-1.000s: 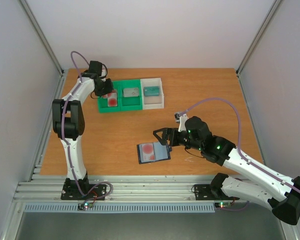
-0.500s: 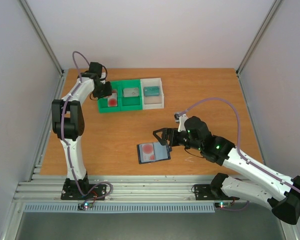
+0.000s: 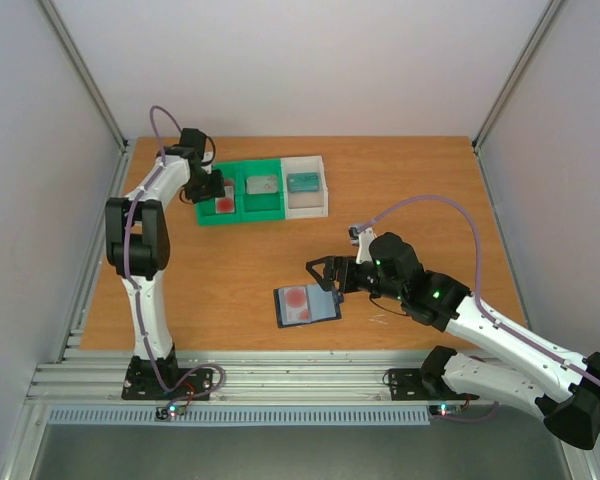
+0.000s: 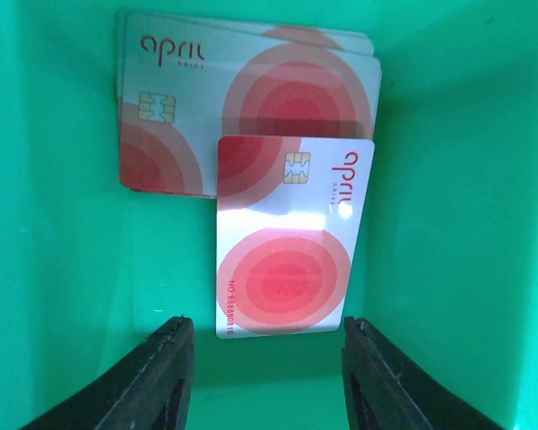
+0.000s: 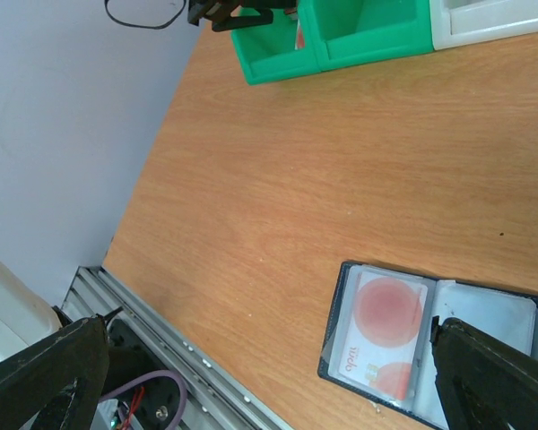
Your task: Take the credit cards out of the card holder
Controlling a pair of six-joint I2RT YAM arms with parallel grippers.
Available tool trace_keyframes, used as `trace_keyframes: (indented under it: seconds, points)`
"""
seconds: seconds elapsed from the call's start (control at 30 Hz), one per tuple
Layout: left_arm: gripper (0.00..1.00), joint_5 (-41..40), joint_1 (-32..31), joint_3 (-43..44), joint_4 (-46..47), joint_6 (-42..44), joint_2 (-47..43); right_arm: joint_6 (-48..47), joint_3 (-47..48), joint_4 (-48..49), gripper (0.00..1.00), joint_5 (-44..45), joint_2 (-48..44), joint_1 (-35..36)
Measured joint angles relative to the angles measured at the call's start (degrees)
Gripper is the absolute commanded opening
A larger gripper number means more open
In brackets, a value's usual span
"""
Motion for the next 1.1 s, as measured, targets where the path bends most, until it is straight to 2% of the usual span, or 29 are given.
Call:
trace_keyframes:
  seconds: [0.57,0.67,0.73,1.1]
  points:
    - [0.46,-1.11,-0.07,0.02,3.45,-0.46,2.54,-0.13,0.09,-0.04,0.99,0.26,-0.31,0.00]
    - [0.38,-1.16,-0.15,0.33,4.11,-0.46,3.61,-0.13,0.09,-0.07,0.99,0.55,-0.50,0.00]
    - [0.37,-1.62,-0.15,0.33,4.31,-0.61,4.57,-0.13,0.09,-0.07,0.98,0.74,-0.55,0.00]
    - [0.41,-4.55,-0.50,1.36,4.76,-0.96,5.92,-0.13,0.09,-0.11,0.98,1.05,-0.57,0.00]
